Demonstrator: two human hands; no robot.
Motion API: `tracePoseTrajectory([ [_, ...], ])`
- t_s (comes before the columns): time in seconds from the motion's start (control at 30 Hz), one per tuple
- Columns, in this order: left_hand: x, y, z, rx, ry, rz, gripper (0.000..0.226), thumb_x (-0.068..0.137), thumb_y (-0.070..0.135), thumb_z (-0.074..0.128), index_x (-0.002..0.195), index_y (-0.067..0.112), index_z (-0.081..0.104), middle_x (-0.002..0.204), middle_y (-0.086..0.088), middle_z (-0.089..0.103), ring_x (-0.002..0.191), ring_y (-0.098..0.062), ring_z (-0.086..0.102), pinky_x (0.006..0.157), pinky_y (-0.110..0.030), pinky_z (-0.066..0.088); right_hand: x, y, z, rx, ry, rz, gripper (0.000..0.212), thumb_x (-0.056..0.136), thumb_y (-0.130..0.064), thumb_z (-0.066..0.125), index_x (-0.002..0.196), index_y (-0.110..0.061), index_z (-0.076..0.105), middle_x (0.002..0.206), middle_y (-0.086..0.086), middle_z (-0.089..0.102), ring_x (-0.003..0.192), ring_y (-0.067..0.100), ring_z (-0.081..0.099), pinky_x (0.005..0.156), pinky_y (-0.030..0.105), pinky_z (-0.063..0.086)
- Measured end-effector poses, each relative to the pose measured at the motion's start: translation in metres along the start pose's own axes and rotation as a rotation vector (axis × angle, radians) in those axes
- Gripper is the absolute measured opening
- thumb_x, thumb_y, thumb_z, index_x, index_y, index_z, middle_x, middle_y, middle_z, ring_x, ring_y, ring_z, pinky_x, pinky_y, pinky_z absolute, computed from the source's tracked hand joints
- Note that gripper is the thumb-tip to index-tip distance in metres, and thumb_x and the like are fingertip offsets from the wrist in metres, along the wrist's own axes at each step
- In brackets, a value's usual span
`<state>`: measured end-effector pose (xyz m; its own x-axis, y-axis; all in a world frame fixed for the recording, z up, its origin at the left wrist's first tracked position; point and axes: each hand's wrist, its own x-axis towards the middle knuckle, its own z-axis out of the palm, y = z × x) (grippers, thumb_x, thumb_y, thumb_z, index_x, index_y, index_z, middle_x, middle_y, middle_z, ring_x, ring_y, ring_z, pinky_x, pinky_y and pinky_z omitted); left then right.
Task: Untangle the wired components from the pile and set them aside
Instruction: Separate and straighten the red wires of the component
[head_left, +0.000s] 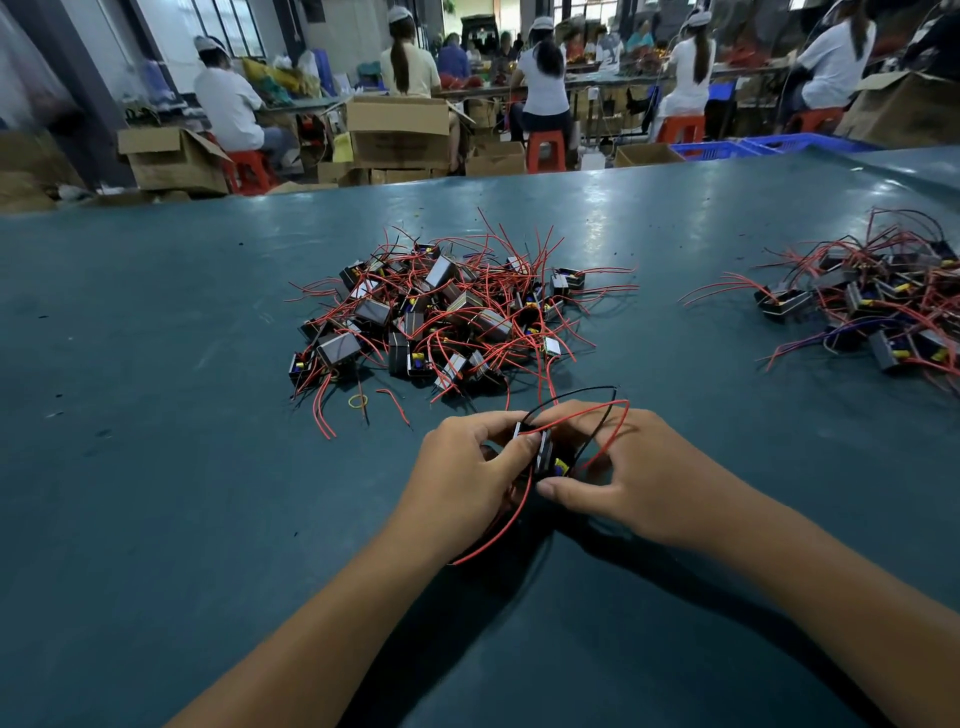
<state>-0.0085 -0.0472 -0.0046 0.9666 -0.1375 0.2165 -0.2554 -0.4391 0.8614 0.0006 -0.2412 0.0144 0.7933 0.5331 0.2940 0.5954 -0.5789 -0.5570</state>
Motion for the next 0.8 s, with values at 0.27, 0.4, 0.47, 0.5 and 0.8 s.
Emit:
tracePoseTrajectory([
  [0.27, -0.001, 0.007, 0.002, -0.004, -0.081, -0.010, 0.023, 0.099, 0.015, 0.054, 0.109, 0.022, 0.074, 0.084, -0.006, 0.072, 0.067, -0.015, 0.067, 0.070, -0.039, 0.054, 0.001, -0.001, 0.007, 0.103, 0.100, -0.043, 0.026, 0.078, -0.037, 0.074, 0.100, -0.025, 0.069, 0.095, -0.012, 0.070, 0.088, 0.008, 0.067, 0.078, 0.030, 0.052],
  [0.4, 0.002, 0.008, -0.002, -0.035, -0.052, -0.028, 0.045, 0.094, 0.027, 0.049, 0.137, 0.020, 0.059, 0.120, 0.000, 0.068, 0.101, -0.014, 0.066, 0.094, -0.035, 0.051, 0.002, 0.004, 0.003, 0.100, 0.180, -0.032, 0.020, 0.077, -0.031, 0.075, 0.094, -0.022, 0.068, 0.086, -0.007, 0.070, 0.079, 0.012, 0.066, 0.073, 0.032, 0.050],
  [0.47, 0.003, 0.006, -0.008, 0.042, 0.018, 0.038, 0.038, 0.099, 0.029, 0.051, 0.135, 0.020, 0.060, 0.115, 0.007, 0.068, 0.089, -0.007, 0.066, 0.085, -0.027, 0.051, 0.002, 0.007, -0.002, 0.059, 0.174, -0.004, 0.019, 0.078, -0.033, 0.075, 0.094, -0.024, 0.069, 0.087, -0.009, 0.070, 0.081, 0.010, 0.066, 0.075, 0.030, 0.050],
  [0.5, 0.003, 0.004, -0.010, 0.080, 0.049, 0.061, 0.032, 0.100, 0.028, 0.053, 0.130, 0.020, 0.061, 0.107, 0.010, 0.068, 0.080, -0.006, 0.065, 0.078, -0.021, 0.049, 0.002, 0.009, -0.006, 0.037, 0.172, 0.011, 0.018, 0.079, -0.033, 0.075, 0.094, -0.025, 0.070, 0.087, -0.011, 0.070, 0.082, 0.008, 0.065, 0.075, 0.028, 0.050],
  [0.8, 0.010, -0.003, -0.020, 0.297, 0.161, 0.161, 0.020, 0.098, 0.021, 0.061, 0.117, 0.020, 0.066, 0.095, 0.023, 0.060, 0.085, 0.010, 0.055, 0.073, -0.006, 0.037, 0.005, 0.026, -0.036, -0.139, 0.153, 0.241, 0.020, 0.080, -0.033, 0.076, 0.097, -0.025, 0.073, 0.083, -0.010, 0.070, 0.078, 0.011, 0.064, 0.077, 0.028, 0.051],
])
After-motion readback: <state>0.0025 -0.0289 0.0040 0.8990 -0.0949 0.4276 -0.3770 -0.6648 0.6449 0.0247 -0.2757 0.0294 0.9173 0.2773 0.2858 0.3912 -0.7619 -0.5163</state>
